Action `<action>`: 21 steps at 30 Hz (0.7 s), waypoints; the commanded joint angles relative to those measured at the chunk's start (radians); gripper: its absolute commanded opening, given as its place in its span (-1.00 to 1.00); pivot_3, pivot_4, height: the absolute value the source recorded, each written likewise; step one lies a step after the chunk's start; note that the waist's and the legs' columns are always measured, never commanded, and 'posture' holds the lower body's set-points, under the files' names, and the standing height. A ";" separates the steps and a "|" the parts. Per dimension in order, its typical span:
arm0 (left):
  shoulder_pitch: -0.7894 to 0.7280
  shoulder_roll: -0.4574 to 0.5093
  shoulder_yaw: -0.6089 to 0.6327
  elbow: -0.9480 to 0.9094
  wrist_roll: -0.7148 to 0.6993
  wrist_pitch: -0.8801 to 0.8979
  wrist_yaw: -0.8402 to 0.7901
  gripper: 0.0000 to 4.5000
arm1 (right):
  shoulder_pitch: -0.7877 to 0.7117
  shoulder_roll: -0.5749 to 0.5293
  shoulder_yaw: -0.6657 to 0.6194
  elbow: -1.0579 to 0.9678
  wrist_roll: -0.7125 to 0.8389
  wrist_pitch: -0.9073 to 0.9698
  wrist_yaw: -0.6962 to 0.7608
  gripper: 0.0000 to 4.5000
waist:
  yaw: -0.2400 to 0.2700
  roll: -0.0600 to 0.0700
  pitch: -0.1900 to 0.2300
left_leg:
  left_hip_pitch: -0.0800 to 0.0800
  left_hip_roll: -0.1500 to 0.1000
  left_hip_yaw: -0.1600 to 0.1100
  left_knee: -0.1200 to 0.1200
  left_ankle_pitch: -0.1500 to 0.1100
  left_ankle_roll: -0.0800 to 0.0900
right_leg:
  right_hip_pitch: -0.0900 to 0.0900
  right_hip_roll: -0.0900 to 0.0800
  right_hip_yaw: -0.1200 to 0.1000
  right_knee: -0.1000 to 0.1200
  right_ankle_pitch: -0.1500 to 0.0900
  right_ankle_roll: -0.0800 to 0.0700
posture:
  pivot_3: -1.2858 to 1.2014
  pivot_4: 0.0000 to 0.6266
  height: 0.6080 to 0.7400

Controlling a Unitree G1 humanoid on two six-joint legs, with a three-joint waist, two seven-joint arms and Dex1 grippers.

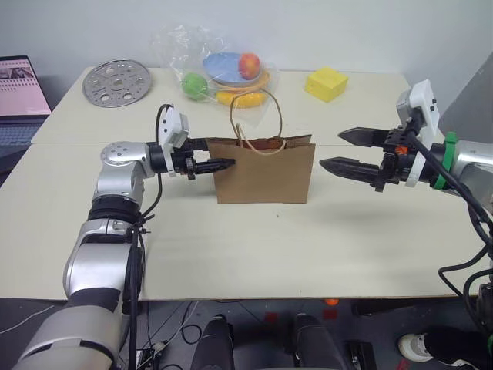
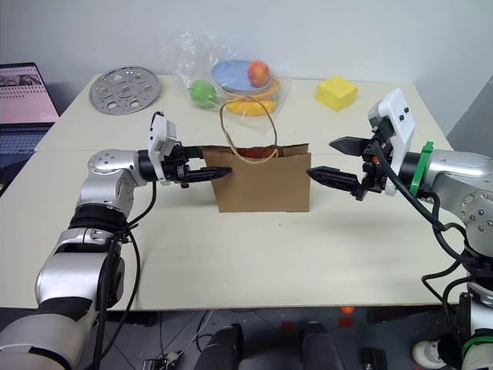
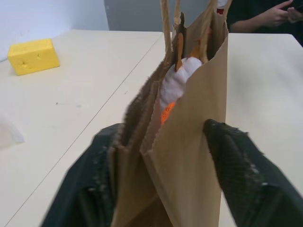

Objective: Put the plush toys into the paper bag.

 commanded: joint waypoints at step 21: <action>-0.035 0.095 -0.301 -0.074 -0.241 0.081 -0.161 -0.99 | 0.109 -0.342 -0.088 0.097 0.015 -0.073 0.387 1.00 | -0.005 0.001 0.001 | 0.001 0.000 0.001 0.000 0.000 0.000 | 0.000 0.000 0.001 0.000 0.000 0.001 | 0.03 -0.52 1.00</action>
